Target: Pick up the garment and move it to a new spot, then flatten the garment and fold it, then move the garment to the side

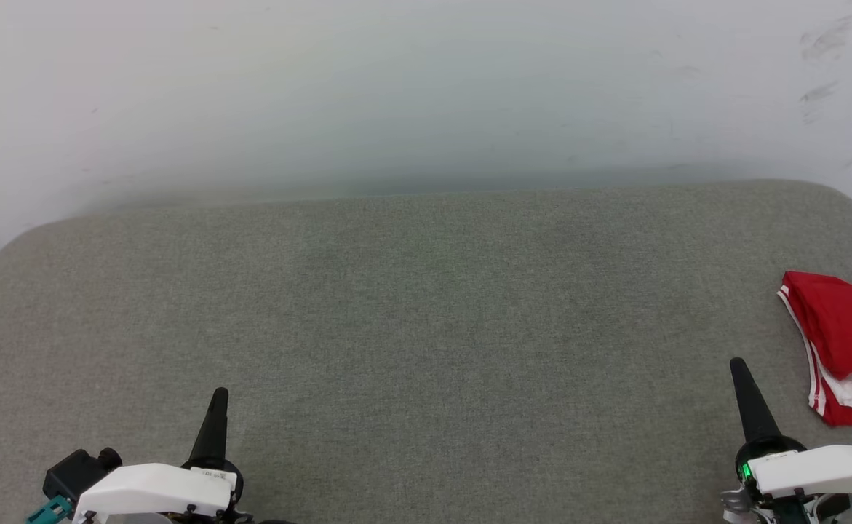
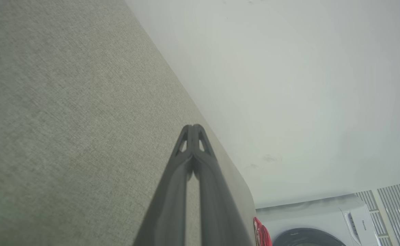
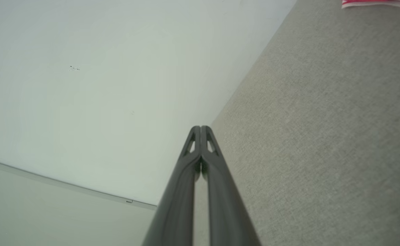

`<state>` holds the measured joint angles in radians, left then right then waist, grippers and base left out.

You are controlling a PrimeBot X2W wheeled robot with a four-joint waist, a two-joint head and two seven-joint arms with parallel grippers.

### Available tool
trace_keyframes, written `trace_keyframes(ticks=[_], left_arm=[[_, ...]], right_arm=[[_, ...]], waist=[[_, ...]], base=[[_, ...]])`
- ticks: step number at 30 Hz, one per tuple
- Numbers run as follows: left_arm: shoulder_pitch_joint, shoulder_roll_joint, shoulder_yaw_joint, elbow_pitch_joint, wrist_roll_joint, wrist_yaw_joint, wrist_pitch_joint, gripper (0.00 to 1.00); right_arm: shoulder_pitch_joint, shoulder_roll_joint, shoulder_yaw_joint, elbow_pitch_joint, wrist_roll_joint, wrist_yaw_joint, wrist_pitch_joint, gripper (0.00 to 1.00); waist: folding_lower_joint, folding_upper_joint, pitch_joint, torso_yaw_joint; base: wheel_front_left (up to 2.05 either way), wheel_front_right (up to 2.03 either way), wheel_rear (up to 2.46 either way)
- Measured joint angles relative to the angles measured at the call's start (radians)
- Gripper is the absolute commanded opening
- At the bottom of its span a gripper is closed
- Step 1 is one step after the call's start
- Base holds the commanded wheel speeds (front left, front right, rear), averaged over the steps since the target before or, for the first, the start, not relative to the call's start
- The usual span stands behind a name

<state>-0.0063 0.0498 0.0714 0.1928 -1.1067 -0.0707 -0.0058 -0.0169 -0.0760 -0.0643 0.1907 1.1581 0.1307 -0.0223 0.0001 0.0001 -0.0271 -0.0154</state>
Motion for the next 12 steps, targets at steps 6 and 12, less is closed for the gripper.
trace_keyframes(ticks=[6, 12], left_arm=[[-0.012, 0.0, 0.005, 0.007, -0.063, -0.009, 0.014, 0.0], [-0.023, 0.0, 0.01, 0.014, -0.133, -0.017, 0.031, 0.0]], right_arm=[[-0.007, 0.002, -0.004, 0.006, 0.058, 0.0, 0.015, 0.0], [-0.023, 0.004, -0.009, 0.013, 0.123, 0.0, 0.033, 0.0]], waist=[[-0.0001, 0.0, 0.003, 0.002], [-0.0001, 0.0, 0.007, 0.003]], base=[[0.0, 0.0, 0.0], [0.0, 0.0, 0.0]])
